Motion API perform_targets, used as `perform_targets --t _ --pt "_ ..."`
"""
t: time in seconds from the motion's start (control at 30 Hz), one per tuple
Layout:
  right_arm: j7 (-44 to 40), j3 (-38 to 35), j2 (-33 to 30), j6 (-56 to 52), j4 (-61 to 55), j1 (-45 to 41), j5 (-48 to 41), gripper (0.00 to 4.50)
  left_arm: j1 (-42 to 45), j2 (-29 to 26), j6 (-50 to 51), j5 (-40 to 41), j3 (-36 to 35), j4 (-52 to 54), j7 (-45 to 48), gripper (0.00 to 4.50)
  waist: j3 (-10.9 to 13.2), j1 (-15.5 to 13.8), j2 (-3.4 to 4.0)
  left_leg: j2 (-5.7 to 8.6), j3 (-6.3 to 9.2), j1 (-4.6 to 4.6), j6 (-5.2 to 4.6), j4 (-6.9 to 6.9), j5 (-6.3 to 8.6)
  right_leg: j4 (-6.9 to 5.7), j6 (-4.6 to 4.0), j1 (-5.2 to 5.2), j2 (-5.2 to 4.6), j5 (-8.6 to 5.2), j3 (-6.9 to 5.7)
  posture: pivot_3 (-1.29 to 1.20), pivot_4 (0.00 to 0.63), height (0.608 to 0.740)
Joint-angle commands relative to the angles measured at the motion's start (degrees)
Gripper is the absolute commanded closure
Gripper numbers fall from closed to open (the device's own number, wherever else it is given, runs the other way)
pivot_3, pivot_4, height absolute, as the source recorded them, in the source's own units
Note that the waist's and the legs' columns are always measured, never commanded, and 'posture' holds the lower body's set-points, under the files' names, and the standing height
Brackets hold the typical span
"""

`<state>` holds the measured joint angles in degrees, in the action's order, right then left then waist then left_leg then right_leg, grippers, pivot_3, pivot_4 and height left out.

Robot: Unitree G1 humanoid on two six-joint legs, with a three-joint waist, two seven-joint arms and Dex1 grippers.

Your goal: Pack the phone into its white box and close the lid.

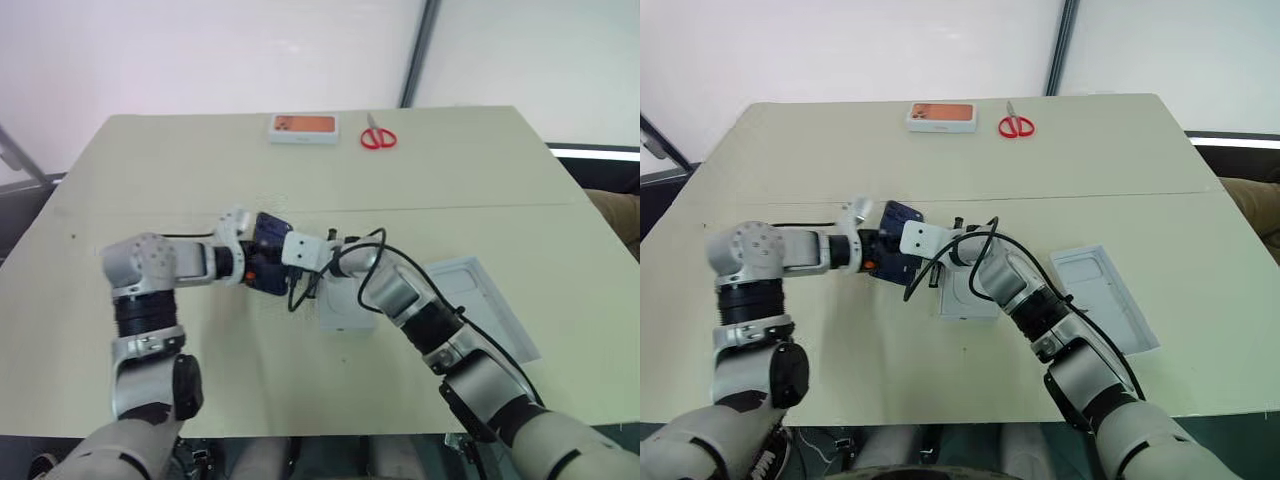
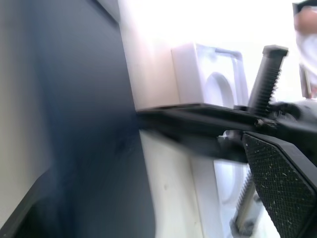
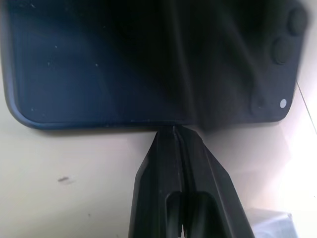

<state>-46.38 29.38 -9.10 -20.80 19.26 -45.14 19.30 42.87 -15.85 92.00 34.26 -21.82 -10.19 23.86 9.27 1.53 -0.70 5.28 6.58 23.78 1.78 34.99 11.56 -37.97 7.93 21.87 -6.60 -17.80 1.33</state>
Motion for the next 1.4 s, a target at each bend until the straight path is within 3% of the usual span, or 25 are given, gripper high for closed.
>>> perform_targets --t 0.03,0.4,0.73,1.07,1.17,1.37,1.4 --pt "-0.2 1.2 1.3 0.6 -0.6 -0.3 -0.2 4.45 0.3 -0.2 0.5 5.6 -0.3 0.8 0.1 0.00 0.0 0.4 0.00 -0.01 0.01 0.02 0.07 -0.06 -0.04 -0.02 0.00 0.06 0.01 0.00 0.00 0.00 0.150 0.740" --pt "0.0 1.1 1.0 1.0 -0.4 -0.3 0.0 4.45 -3.3 -2.2 0.1 7.2 -3.0 1.6 1.5 0.00 0.0 1.0 0.00 -0.03 0.02 0.24 0.14 -0.02 -0.08 0.00 -0.01 0.42 0.05 0.00 0.01 0.00 0.150 0.740" --pt "-0.1 1.1 1.1 0.9 -0.7 0.0 -0.2 4.45 -6.4 -9.0 -1.9 7.8 -2.6 3.1 5.6 0.00 0.0 1.0 0.00 -0.04 0.02 0.27 0.14 -0.02 -0.08 0.00 -0.01 0.49 0.07 0.00 0.03 0.00 0.150 0.740" --pt "-0.1 1.1 1.2 1.1 -0.7 0.2 -0.3 4.45 -9.5 -9.4 -3.0 10.1 -3.3 2.8 8.4 0.00 0.0 1.0 0.00 -0.05 0.02 0.27 0.14 -0.06 -0.08 -0.01 -0.02 0.53 0.07 0.00 0.04 0.00 0.150 0.740" --pt "-0.1 1.2 1.1 1.2 -0.7 0.1 -0.2 4.50 -10.5 -8.3 -4.0 10.3 -2.8 3.0 8.6 0.83 0.0 0.9 0.00 -0.05 0.03 0.27 0.14 -0.02 -0.08 0.00 -0.02 0.52 0.07 0.00 0.03 0.00 0.150 0.740" --pt "-0.2 1.3 0.9 1.3 -0.7 0.2 0.0 4.50 -11.0 -7.4 -4.3 11.0 -2.6 2.8 8.8 3.85 0.0 1.0 0.00 -0.05 0.02 0.27 0.11 -0.02 -0.07 0.00 -0.02 0.51 0.07 0.00 0.03 0.00 0.150 0.740" --pt "-0.2 1.3 0.9 1.3 -0.8 0.2 0.0 4.50 -11.3 -7.3 -4.7 10.7 -2.5 2.5 8.7 3.85 0.0 0.9 0.00 -0.05 0.02 0.27 0.11 -0.03 -0.07 -0.01 -0.02 0.52 0.07 0.00 0.04 0.00 0.150 0.740"
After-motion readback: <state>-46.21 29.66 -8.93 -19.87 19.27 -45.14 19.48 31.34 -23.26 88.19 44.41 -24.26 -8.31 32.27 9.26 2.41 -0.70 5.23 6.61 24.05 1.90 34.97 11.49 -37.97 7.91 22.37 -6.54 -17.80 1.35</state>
